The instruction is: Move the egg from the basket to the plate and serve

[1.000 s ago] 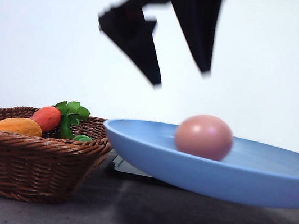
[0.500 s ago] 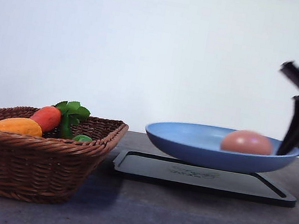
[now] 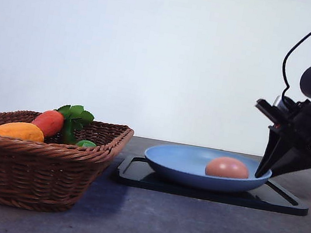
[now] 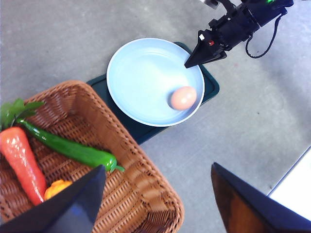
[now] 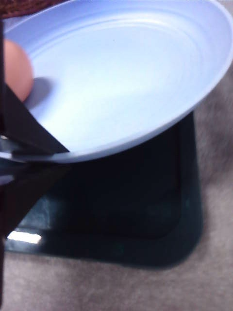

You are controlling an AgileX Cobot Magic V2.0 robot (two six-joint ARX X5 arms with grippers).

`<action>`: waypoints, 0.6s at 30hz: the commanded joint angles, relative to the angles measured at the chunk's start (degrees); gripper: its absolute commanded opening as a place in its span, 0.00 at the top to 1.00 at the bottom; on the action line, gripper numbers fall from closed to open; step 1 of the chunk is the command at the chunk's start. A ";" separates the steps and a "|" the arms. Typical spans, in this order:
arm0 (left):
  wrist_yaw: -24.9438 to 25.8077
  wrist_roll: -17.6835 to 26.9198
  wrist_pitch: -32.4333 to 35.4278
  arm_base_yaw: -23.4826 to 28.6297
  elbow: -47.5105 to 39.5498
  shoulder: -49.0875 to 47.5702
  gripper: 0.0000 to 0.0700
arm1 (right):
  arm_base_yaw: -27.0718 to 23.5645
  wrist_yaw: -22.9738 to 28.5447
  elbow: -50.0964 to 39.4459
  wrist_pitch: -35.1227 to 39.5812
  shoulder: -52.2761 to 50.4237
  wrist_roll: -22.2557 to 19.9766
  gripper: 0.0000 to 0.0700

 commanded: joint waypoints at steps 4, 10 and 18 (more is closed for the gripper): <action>-0.20 0.80 0.22 0.06 1.46 0.42 0.37 | 0.13 1.16 1.52 0.14 1.87 -0.32 0.90; -0.22 1.01 -0.02 0.07 1.46 0.42 0.37 | 0.28 2.24 1.84 0.64 1.79 -0.59 0.66; -2.82 2.48 0.19 0.11 1.44 0.58 0.55 | -1.92 2.30 4.53 -5.85 -2.99 -3.34 0.66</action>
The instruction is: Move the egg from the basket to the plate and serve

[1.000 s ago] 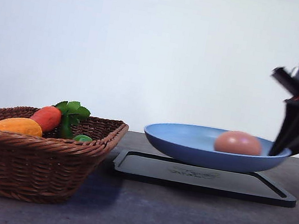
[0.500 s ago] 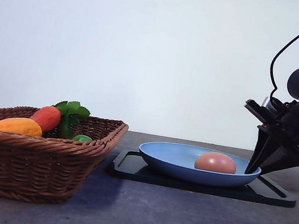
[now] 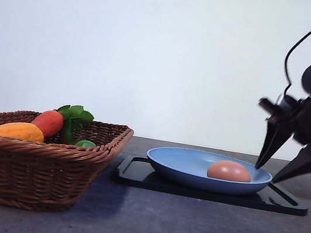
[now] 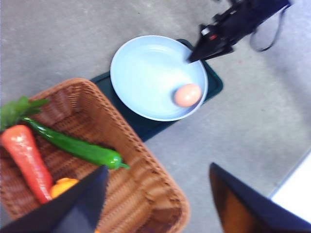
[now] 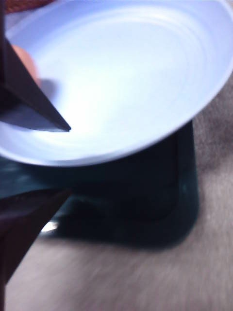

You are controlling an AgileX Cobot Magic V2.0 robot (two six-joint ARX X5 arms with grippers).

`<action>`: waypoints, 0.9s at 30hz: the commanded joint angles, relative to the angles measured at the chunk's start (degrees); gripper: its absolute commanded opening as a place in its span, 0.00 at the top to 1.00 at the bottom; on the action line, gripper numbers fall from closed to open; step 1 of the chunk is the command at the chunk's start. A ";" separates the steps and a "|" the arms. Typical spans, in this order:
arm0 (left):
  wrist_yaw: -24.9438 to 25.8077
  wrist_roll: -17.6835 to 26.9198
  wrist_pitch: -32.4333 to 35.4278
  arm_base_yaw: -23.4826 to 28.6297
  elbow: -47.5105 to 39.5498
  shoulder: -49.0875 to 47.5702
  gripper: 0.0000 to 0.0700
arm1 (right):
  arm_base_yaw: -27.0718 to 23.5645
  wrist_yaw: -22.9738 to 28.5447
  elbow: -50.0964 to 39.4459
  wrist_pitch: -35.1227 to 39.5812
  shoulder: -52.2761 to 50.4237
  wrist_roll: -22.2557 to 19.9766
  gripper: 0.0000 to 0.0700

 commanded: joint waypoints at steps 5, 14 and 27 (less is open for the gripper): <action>-7.13 2.55 1.62 0.73 1.44 1.41 0.90 | -1.21 0.18 1.95 -4.43 -8.49 -4.11 0.86; -7.37 4.50 6.13 8.23 -1.49 2.99 1.00 | 5.11 16.37 0.18 -9.51 -26.28 -7.01 1.00; -7.31 3.33 30.36 14.64 -25.24 -6.29 1.00 | 19.64 42.10 -22.22 12.76 -51.33 -7.04 1.00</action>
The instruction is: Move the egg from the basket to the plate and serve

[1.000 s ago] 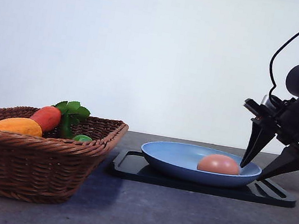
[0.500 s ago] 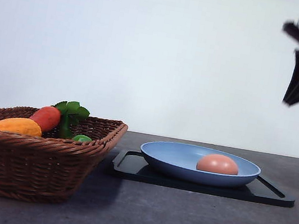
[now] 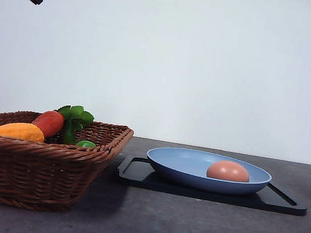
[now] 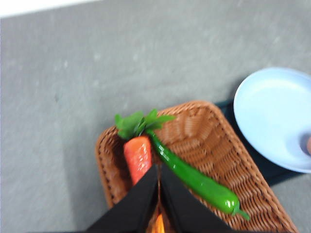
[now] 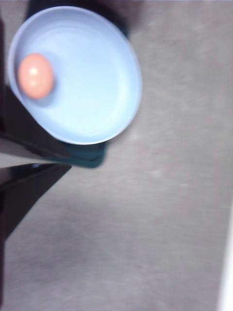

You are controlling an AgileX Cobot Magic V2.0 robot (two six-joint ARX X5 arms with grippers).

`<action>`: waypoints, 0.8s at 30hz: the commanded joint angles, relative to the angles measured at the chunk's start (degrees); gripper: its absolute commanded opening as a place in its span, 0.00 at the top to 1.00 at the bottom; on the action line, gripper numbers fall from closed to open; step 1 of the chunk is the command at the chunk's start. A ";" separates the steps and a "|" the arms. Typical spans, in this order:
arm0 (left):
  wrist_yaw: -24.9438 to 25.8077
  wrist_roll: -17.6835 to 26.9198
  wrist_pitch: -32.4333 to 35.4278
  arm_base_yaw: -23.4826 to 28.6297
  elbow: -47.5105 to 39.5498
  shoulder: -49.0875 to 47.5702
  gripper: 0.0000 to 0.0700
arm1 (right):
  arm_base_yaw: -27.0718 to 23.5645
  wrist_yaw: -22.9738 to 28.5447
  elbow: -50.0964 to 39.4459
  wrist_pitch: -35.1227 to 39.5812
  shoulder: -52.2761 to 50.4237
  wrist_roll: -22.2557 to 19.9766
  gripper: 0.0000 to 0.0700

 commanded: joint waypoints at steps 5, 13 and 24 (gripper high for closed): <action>-0.17 -2.89 11.43 -0.25 -11.45 -6.48 1.00 | 2.40 0.89 -16.85 19.98 -6.83 -0.51 1.00; -0.17 -4.62 16.84 -0.25 -16.93 -12.80 1.00 | 3.08 0.77 -27.41 34.73 -8.82 0.65 1.00; -0.17 -4.62 17.03 -0.25 -16.93 -12.63 1.00 | 3.09 0.77 -27.38 36.90 -8.88 0.61 1.00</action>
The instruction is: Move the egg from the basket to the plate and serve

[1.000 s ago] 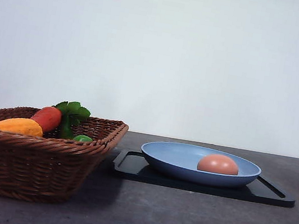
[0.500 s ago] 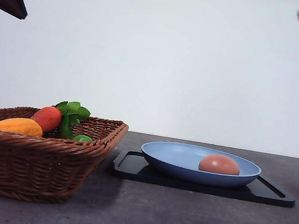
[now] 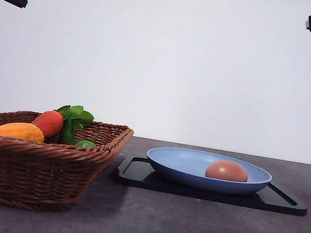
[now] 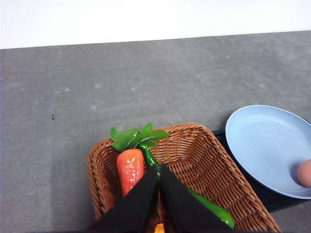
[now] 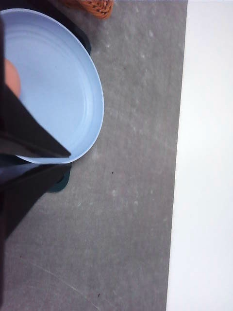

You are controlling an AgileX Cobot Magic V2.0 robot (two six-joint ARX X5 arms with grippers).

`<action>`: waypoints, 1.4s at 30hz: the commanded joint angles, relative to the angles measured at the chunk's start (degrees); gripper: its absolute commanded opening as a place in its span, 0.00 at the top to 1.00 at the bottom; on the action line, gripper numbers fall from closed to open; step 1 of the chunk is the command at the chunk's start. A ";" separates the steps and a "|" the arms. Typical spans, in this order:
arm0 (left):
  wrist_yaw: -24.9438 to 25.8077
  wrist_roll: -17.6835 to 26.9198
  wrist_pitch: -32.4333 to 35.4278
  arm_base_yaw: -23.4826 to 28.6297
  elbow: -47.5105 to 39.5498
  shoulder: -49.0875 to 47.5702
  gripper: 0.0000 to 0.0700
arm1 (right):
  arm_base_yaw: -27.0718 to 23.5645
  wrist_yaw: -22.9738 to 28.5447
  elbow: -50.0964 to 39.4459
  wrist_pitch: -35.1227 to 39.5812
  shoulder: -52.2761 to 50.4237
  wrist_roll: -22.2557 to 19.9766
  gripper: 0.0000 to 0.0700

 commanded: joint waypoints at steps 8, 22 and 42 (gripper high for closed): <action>-0.17 0.34 0.20 -0.28 0.11 -4.90 1.00 | 0.28 0.09 0.48 0.68 0.17 0.48 1.00; -0.20 8.13 0.44 7.52 -19.17 -41.10 1.00 | 0.28 0.09 0.48 0.68 0.19 0.48 1.00; -0.17 7.37 -0.21 19.39 -35.77 -46.64 1.00 | 0.28 0.11 0.48 0.57 0.17 0.50 1.00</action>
